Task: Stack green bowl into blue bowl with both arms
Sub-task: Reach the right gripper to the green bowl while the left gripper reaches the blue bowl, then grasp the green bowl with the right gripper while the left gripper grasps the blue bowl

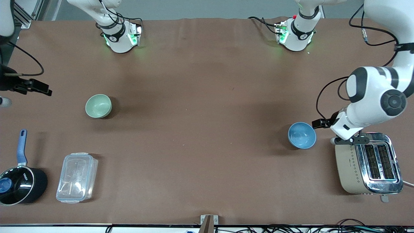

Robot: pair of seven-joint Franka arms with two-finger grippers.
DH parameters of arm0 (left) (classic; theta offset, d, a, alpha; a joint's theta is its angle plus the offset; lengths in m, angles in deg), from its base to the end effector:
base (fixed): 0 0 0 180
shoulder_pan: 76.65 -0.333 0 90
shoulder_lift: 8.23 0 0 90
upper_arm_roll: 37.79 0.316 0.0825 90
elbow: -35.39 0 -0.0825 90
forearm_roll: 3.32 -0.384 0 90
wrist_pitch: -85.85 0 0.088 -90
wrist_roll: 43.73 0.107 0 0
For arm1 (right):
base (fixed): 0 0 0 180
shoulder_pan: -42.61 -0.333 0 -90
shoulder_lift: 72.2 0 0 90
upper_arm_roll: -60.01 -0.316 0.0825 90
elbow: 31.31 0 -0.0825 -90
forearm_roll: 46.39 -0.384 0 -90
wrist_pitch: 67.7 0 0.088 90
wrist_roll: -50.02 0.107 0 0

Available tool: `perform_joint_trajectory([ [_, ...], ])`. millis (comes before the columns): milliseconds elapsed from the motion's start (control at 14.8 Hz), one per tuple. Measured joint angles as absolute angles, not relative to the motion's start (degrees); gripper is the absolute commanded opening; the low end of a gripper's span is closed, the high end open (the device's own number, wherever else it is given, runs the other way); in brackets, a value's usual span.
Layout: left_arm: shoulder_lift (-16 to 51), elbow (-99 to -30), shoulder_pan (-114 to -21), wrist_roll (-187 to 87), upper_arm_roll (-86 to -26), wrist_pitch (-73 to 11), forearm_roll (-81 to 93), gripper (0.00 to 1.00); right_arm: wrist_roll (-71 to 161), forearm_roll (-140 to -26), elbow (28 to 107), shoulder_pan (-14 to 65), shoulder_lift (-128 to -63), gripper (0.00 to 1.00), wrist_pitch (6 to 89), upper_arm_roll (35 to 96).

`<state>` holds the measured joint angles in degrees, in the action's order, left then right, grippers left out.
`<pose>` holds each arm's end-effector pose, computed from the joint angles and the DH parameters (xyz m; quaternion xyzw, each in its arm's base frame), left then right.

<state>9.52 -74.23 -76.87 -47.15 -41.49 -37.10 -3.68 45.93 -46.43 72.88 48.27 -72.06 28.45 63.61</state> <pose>0.6087 -0.0350 0.3282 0.9992 -0.0012 -0.0386 0.0050 0.5396 -0.0879 0.5179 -0.9966 0.0451 0.0684 0.0084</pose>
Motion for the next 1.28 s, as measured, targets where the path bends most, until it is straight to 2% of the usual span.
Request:
perform_joint_trajectory([
  [202, 11.6, -77.2, -77.1, -47.2, -41.5, -41.3, -3.7, 0.92, 45.7, -46.4, 79.6, 49.2, -72.1, 0.98, 34.5, 63.6],
  [472, 16.0, -77.2, -76.6, -47.2, -41.8, -44.8, -3.7, 0.81, 42.9, -46.4, 90.1, 51.4, -72.3, 0.98, 47.2, 63.7],
  [810, 18.8, -76.7, -77.0, -47.2, -41.7, -47.7, -3.9, 0.72, 41.7, -46.4, 99.9, 52.7, -72.4, 0.98, 58.6, 63.8],
  [945, 19.1, -76.3, -77.2, -47.2, -41.6, -47.7, -3.9, 0.60, 41.7, -46.4, 102.6, 52.7, -72.6, 0.97, 61.6, 63.8],
  [1080, 19.1, -76.1, -77.3, -47.2, -41.6, -47.7, -3.9, 0.40, 41.7, -46.4, 104.7, 52.7, -73.4, 0.93, 64.8, 63.8],
  [1282, 19.7, -75.7, -77.5, -47.2, -41.6, -47.7, -3.9, 0.16, 41.7, -46.4, 106.6, 52.7, -76.4, 0.85, 68.9, 63.7],
])
